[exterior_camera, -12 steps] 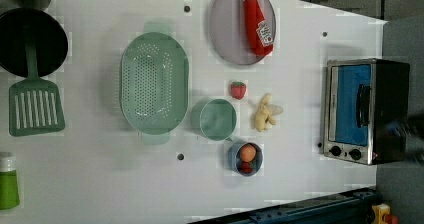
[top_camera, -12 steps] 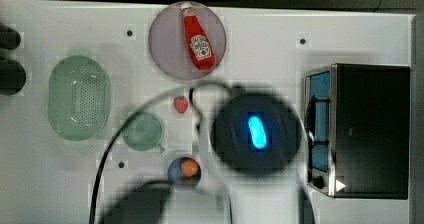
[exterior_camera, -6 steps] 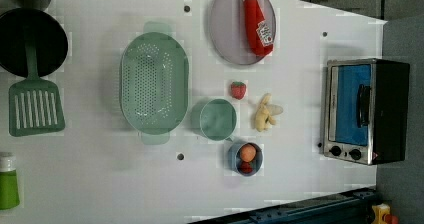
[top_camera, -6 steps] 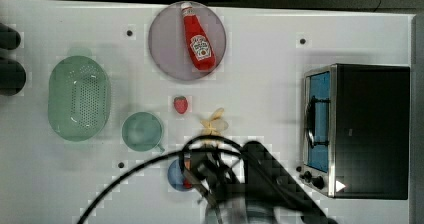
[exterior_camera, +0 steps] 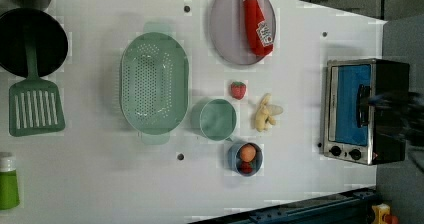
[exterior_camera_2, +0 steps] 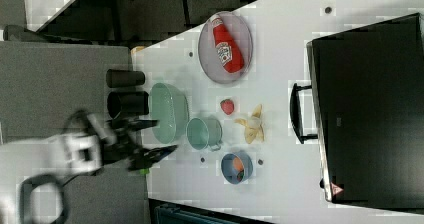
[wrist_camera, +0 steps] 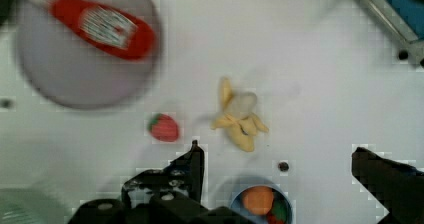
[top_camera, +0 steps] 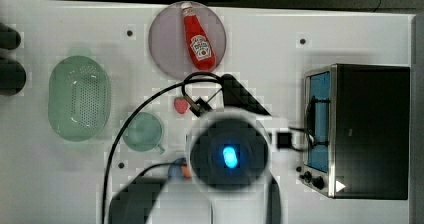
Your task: Pick banana from table and place on oven.
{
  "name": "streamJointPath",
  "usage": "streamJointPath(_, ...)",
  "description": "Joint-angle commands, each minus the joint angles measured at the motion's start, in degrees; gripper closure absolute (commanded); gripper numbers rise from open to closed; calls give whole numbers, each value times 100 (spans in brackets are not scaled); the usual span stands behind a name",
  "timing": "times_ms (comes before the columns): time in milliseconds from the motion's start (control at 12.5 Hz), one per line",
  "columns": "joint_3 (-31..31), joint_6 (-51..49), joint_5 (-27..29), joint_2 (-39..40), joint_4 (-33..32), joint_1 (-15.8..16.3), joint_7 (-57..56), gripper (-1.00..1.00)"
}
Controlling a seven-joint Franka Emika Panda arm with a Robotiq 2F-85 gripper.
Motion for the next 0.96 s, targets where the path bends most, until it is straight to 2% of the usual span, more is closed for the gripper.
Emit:
streamJointPath(80,58,783,112,572,-511,-70,-66,-100)
streamJointPath(400,97,2009,115,1566,-881,-69,-66,-100)
streamJointPath(960,324,3578,117,2988,-1298,-52,-65,-100)
